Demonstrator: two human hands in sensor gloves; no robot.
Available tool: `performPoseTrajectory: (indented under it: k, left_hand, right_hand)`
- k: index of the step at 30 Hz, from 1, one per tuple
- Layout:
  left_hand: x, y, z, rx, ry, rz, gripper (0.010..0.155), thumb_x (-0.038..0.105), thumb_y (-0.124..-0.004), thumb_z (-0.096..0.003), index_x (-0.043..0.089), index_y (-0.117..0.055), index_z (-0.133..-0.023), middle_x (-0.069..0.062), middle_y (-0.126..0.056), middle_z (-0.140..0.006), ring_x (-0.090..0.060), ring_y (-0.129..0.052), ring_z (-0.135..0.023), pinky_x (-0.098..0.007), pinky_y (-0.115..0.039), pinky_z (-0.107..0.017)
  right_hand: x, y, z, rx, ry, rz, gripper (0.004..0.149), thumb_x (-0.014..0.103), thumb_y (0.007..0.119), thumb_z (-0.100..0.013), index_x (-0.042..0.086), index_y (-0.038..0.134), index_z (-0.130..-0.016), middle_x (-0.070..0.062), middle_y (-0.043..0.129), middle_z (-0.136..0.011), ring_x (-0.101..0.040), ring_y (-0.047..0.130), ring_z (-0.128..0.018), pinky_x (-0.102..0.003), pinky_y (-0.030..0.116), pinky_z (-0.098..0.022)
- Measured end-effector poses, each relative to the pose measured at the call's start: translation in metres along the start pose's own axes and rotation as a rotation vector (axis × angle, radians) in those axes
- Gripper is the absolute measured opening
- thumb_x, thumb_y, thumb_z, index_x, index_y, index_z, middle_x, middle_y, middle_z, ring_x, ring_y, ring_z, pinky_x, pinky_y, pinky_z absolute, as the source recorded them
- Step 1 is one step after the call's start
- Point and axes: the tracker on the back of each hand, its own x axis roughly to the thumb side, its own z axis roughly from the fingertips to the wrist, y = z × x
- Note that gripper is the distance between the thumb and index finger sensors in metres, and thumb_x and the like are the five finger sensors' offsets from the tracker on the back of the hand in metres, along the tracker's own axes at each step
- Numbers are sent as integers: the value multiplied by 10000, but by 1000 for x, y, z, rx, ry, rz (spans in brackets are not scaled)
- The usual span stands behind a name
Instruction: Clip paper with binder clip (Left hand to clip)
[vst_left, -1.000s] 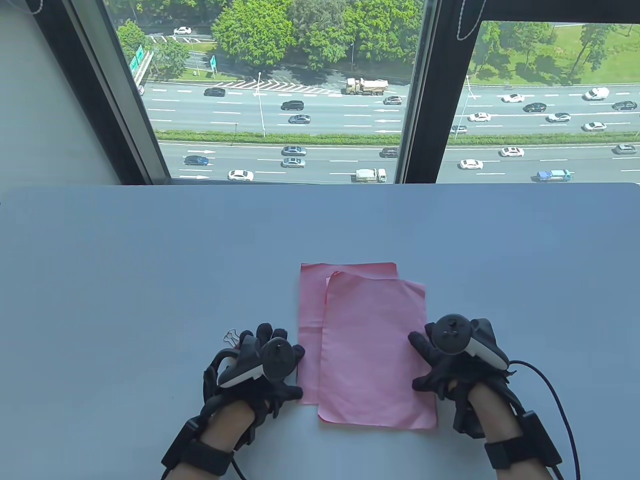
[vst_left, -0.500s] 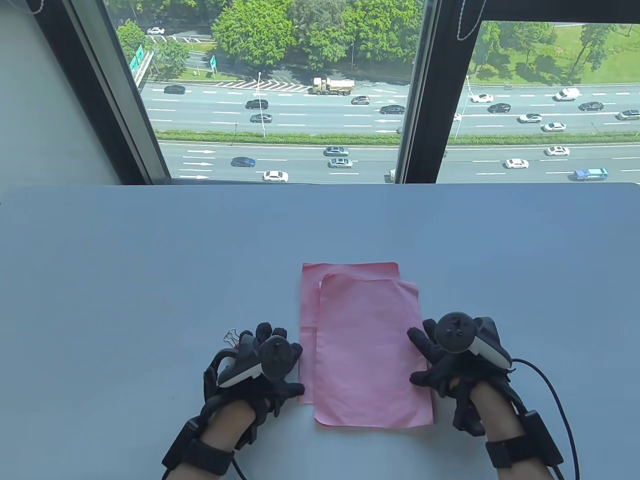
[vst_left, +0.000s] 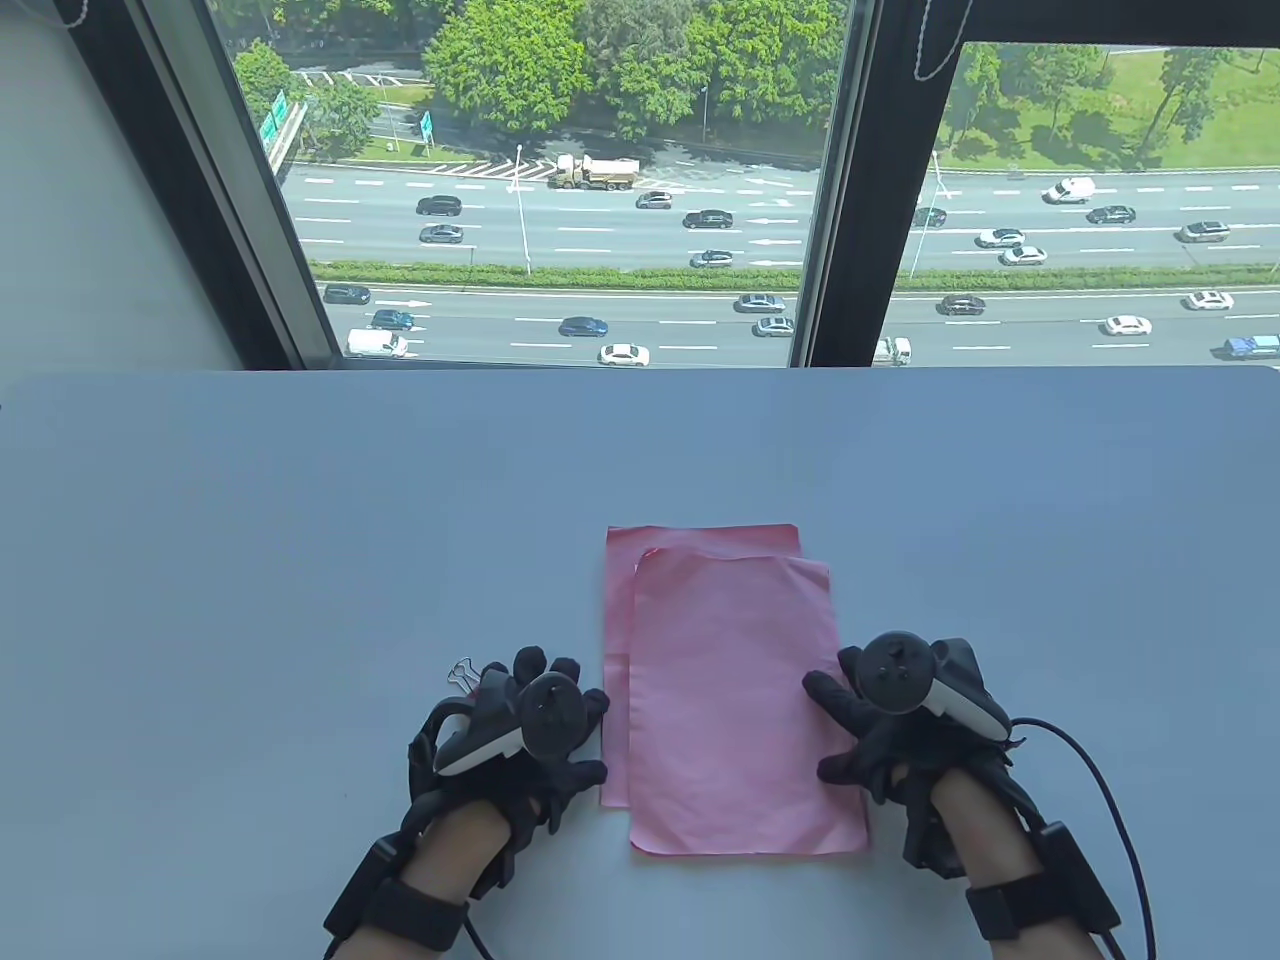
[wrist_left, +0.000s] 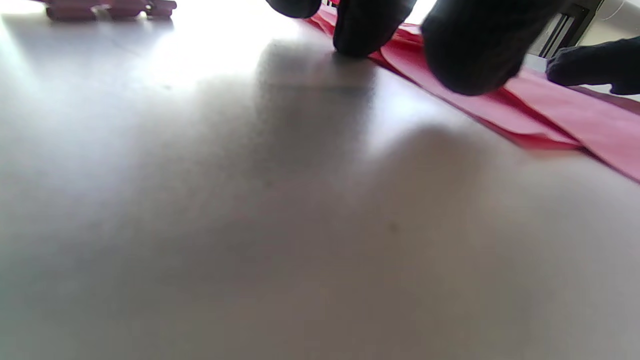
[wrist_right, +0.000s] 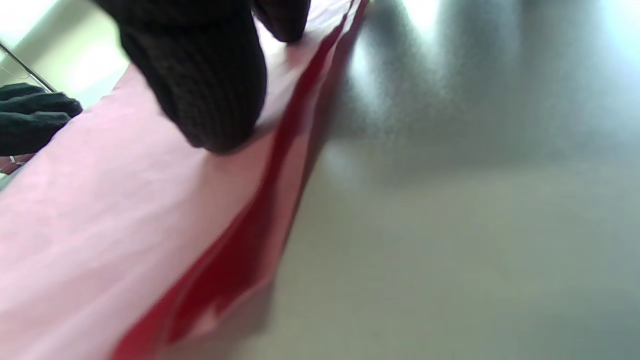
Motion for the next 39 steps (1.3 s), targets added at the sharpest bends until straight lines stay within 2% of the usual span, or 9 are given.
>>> performPoseTrajectory:
  k: [8, 11, 13, 17, 21, 29, 33, 36, 39]
  left_hand:
    - [-1, 0, -1, -6, -3, 10, 725, 573, -750, -459, 333, -527, -1105, -44, -325, -1213, -357, -89, -1049, -594, -106, -672]
    - [-1, 2, 0, -4, 3, 8, 740, 585, -748, -457, 312, -532, -1109, -59, -321, -1213, -358, -83, -1049, -595, -106, -674]
    - [-1, 2, 1, 4, 0, 21, 749, 583, -750, -455, 264, -552, -1103, -65, -336, -1210, -358, -91, -1049, -596, -111, -675]
    - [-1, 2, 1, 6, -15, 26, 719, 561, -745, -461, 264, -579, -1094, -65, -356, -1209, -359, -102, -1051, -595, -118, -676]
    - [0, 1, -1, 9, -36, 35, 692, 552, -742, -463, 296, -595, -1090, -65, -368, -1209, -362, -117, -1053, -597, -132, -681]
    - [0, -1, -1, -9, -36, 38, 694, 555, -729, -468, 327, -559, -1101, -61, -355, -1211, -361, -107, -1052, -597, -128, -680]
    - [-1, 2, 0, 9, -21, 38, 688, 560, -730, -466, 324, -588, -1096, -51, -369, -1212, -359, -118, -1057, -598, -139, -688]
    - [0, 7, 3, 79, -14, 2, 729, 573, -746, -453, 250, -600, -1089, -66, -423, -1203, -377, -183, -1064, -607, -192, -702]
    - [4, 11, 6, 132, -46, 15, 762, 587, -767, -441, 244, -578, -1094, -85, -452, -1198, -402, -229, -1065, -615, -232, -707]
  right_hand:
    - [8, 5, -4, 9, 8, 7, 844, 444, 885, -415, 306, 378, -1076, -111, 151, -1109, -527, 82, -940, -704, 187, -636]
    - [6, -2, 0, 0, -11, -35, 838, 456, 866, -424, 301, 365, -1077, -109, 152, -1109, -523, 84, -940, -702, 195, -633]
    - [2, -10, 7, -56, -17, -44, 827, 455, 860, -427, 260, 389, -1078, -130, 245, -1118, -536, 186, -955, -709, 264, -633]
    - [-8, -24, 21, -130, 30, -83, 755, 482, 808, -451, 169, 511, -1071, -221, 573, -1078, -585, 521, -926, -710, 456, -609]
    - [-4, -26, 22, -180, -14, -132, 708, 473, 798, -454, 118, 613, -1038, -234, 767, -972, -561, 685, -858, -696, 546, -580]
    - [6, -17, 19, -148, -69, -153, 696, 477, 800, -453, 143, 627, -1038, -215, 698, -1024, -553, 605, -905, -707, 517, -592]
    - [3, -20, 20, -164, -50, -140, 701, 477, 800, -454, 158, 605, -1047, -214, 699, -1028, -558, 617, -900, -706, 520, -591]
    - [1, -22, 20, -231, -61, -109, 780, 478, 844, -432, 211, 493, -1076, -197, 532, -1101, -588, 536, -928, -722, 478, -604]
    - [6, -16, 16, -184, -93, -89, 866, 476, 894, -405, 251, 407, -1085, -139, 341, -1143, -582, 359, -976, -742, 366, -631]
